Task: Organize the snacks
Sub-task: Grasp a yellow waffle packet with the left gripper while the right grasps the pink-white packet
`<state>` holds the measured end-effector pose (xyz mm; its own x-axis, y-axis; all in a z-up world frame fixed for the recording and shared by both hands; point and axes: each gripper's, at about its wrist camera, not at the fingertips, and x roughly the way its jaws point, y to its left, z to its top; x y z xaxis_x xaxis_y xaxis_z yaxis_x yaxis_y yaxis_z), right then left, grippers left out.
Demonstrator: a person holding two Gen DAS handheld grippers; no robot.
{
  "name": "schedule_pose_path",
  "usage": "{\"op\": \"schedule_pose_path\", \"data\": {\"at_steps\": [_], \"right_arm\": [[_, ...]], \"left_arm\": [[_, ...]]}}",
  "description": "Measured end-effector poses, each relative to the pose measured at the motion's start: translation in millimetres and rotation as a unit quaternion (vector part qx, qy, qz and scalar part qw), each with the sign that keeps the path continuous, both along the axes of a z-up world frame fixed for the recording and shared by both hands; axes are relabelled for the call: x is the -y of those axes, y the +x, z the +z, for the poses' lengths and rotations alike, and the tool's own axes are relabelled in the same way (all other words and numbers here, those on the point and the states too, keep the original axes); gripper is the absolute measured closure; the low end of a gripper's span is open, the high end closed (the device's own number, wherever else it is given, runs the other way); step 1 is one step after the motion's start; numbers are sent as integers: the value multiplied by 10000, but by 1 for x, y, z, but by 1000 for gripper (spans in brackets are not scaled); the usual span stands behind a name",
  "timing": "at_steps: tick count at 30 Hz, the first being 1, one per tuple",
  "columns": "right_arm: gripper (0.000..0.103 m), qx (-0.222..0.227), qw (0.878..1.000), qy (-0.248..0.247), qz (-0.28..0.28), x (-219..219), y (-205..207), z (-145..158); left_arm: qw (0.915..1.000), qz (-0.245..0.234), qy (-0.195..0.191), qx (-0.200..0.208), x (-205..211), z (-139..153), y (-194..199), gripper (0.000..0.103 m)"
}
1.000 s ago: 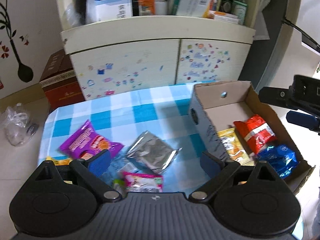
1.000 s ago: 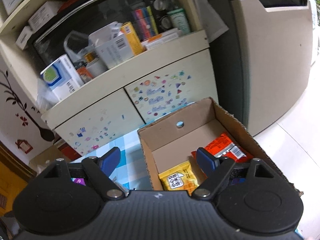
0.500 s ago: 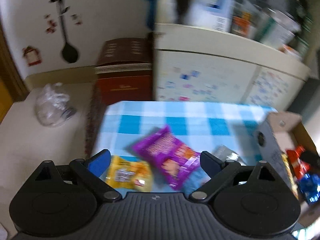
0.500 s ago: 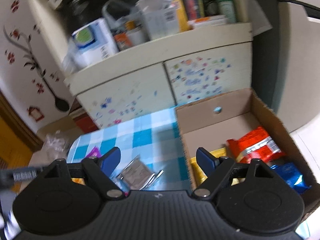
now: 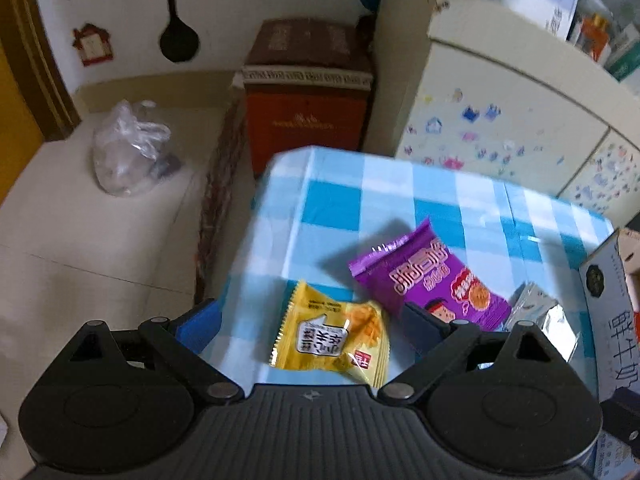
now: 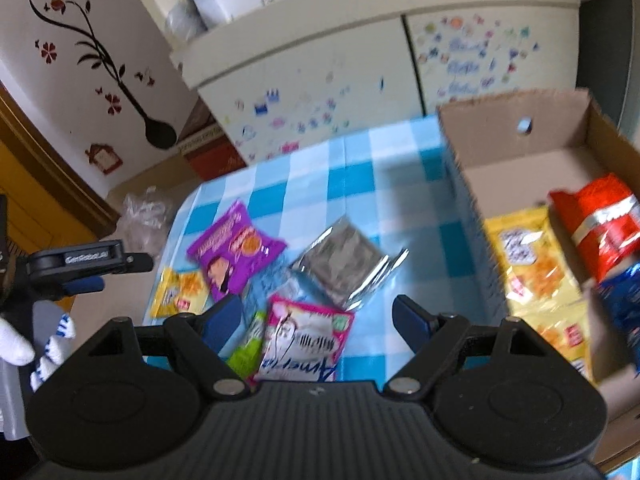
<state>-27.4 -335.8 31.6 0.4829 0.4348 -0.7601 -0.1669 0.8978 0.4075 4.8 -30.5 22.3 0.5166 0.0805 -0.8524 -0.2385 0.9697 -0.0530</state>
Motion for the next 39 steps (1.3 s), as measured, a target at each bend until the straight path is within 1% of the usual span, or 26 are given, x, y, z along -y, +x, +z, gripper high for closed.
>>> {"op": "schedule_pose_path", "data": {"at_steps": [6,8,12,16,20,24,28,30,32,33,35,37,38,39], "right_arm": [[20,-316,9994,-102,50,-15,3,-23],[20,-383,9991,-155,74,-21,4,-30],[20,-475,9986,-200,84,-29,6,-39],[20,-482,9983,-321,89,-33,5,-44],[20,-544,9979,-334,65,-36,7,-51],[19,-468,9980,-412,83,-39,7,-52],[19,-378,9978,-533,132,-44,5,-52],[21,-321,9973,-628,187,-46,4,-52],[27,-259,9965,-760,221,-49,2,-52],[30,-231,9963,-781,257,-49,1,-52],[39,-222,9966,-735,309,-50,0,-52],[45,-220,9965,-707,376,-51,-1,-51],[46,-210,9966,-699,380,-51,-1,-50],[47,-196,9966,-708,386,-52,-2,-50]], "left_arm": [[9990,-359,71,-265,7,-24,10,5],[9981,-459,180,-376,10,-32,13,5],[9972,-568,250,-429,12,-41,18,5],[9958,-717,303,-489,16,-49,22,5],[9942,-827,385,-571,22,-59,25,4],[9953,-789,252,-507,21,-60,26,3],[9957,-767,212,-475,20,-61,25,3],[9957,-773,172,-471,20,-61,25,5],[9957,-798,130,-451,20,-60,25,7],[9956,-817,127,-439,21,-60,24,10],[9952,-878,141,-412,24,-58,23,15],[9949,-925,167,-377,27,-56,23,23],[9949,-930,161,-361,27,-55,22,25],[9951,-914,155,-351,28,-55,22,29]]}}
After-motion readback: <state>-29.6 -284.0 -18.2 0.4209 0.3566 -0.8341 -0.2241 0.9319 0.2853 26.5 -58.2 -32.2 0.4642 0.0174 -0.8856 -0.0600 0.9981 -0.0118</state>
